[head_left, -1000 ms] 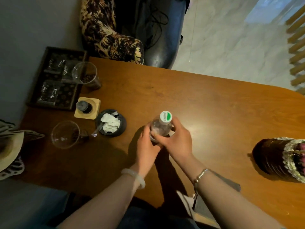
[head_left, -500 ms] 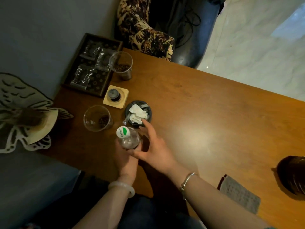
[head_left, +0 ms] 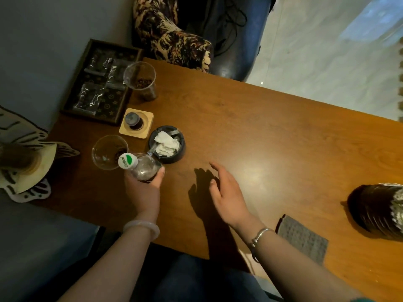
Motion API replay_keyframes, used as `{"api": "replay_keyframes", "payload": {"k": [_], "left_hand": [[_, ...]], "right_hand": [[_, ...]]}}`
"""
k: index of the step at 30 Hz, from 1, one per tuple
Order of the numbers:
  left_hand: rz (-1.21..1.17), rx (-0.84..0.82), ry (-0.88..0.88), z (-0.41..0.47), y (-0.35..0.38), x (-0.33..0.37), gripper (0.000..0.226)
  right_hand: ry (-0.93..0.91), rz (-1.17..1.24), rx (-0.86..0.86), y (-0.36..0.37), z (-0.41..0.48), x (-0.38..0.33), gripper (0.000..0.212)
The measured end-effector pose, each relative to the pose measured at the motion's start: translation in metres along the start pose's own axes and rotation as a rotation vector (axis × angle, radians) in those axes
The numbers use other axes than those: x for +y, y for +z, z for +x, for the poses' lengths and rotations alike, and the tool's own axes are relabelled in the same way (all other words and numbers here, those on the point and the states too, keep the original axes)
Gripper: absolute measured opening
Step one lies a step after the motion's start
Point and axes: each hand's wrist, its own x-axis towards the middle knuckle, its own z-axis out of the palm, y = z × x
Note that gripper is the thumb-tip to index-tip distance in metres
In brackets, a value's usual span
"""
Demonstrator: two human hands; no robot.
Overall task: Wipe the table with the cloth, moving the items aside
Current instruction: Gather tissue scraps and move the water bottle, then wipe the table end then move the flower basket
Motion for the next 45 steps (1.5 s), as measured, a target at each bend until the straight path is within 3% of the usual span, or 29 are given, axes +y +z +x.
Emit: {"api": "replay_keyframes", "payload": {"k": [4, 6, 8, 10, 15, 18, 20, 23, 26, 28, 34, 41, 45], "left_hand": [[0.128, 0.099, -0.246, -0.023, 0.021, -0.005, 0.087], [0.241, 0.105, -0.383, -0.054, 0.040, 0.002, 0.071], [0.280, -0.014, -0.336, -0.093, 0.062, 0.007, 0.054], [0.400, -0.185, -0.062, -0.130, 0.083, 0.004, 0.042], [0.856, -0.785, 1.006, -0.203, 0.128, -0.026, 0.040], [0.969, -1.095, 1.303, -0.228, 0.145, -0.053, 0.049], [1.159, -1.154, 1.394, -0.234, 0.150, -0.066, 0.060], [1.388, -1.108, 1.439, -0.236, 0.152, -0.070, 0.073], [1.400, -1.103, 1.387, -0.225, 0.159, -0.067, 0.074], [1.408, -1.115, 1.279, -0.211, 0.171, -0.058, 0.071], [1.486, -1.019, 1.219, -0.153, 0.219, -0.006, 0.066], [1.400, -1.003, 1.083, -0.071, 0.309, 0.070, 0.070], [1.386, -0.903, 1.080, -0.030, 0.367, 0.108, 0.072]], "right_hand": [[0.001, -0.094, 0.084, -0.017, -0.016, 0.026, 0.046], [0.004, -0.150, 0.123, -0.028, -0.025, 0.046, 0.045], [0.010, -0.222, 0.155, -0.040, -0.036, 0.069, 0.044], [0.037, -0.284, 0.176, -0.051, -0.050, 0.096, 0.044], [0.086, -0.407, 0.115, -0.085, -0.108, 0.165, 0.048], [0.074, -0.427, 0.058, -0.093, -0.149, 0.210, 0.059], [0.082, -0.424, 0.015, -0.090, -0.166, 0.234, 0.065], [0.065, -0.501, -0.114, -0.078, -0.168, 0.247, 0.070], [0.106, -0.609, -0.156, -0.072, -0.148, 0.245, 0.071], [0.097, -0.639, -0.128, -0.075, -0.123, 0.241, 0.071], [-0.022, -0.719, -0.073, -0.104, -0.020, 0.231, 0.071], [-0.069, -0.752, 0.030, -0.154, 0.118, 0.217, 0.071], [-0.101, -0.767, 0.059, -0.191, 0.191, 0.210, 0.072]]}}
